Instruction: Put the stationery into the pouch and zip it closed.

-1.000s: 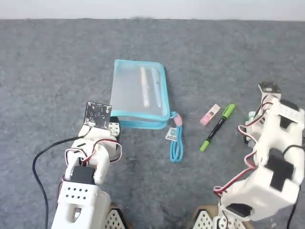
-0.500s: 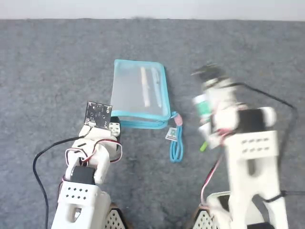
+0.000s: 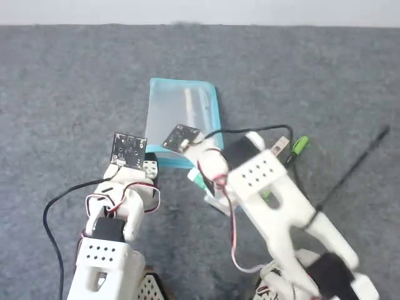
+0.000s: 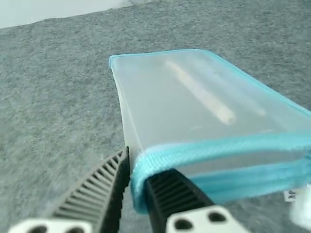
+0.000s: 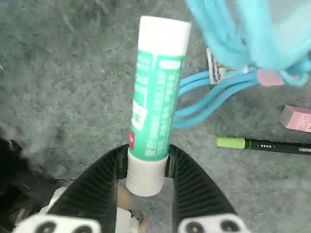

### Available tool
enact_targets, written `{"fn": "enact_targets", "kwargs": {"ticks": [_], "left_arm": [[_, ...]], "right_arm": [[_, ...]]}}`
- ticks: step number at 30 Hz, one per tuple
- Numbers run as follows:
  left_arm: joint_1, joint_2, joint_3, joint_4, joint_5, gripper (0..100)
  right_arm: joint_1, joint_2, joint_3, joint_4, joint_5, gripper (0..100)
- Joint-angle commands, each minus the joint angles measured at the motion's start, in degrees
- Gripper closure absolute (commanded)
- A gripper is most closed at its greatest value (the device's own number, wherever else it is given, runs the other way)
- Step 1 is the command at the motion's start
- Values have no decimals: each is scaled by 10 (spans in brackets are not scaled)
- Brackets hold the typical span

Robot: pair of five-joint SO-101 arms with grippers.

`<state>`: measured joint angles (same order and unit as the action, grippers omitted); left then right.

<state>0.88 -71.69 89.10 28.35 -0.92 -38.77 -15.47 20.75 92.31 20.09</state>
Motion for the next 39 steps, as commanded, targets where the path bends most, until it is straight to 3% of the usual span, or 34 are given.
{"fn": "enact_targets", "kwargs": {"ticks": [1,10,17,25,39], "left_arm": [[43,0,-12,-16,4,989],[101,0,-6,-15,-32,989],[140,0,3,-15,-47,989],[135,0,3,-15,-48,989],[135,0,3,-15,-48,989]], "right_arm": [[-2,37,-92,-6,-44,992],[0,94,-172,-5,-60,992],[40,137,-222,-10,-98,992],[40,162,-232,-10,-101,812],[47,161,-322,39,-96,808]]}}
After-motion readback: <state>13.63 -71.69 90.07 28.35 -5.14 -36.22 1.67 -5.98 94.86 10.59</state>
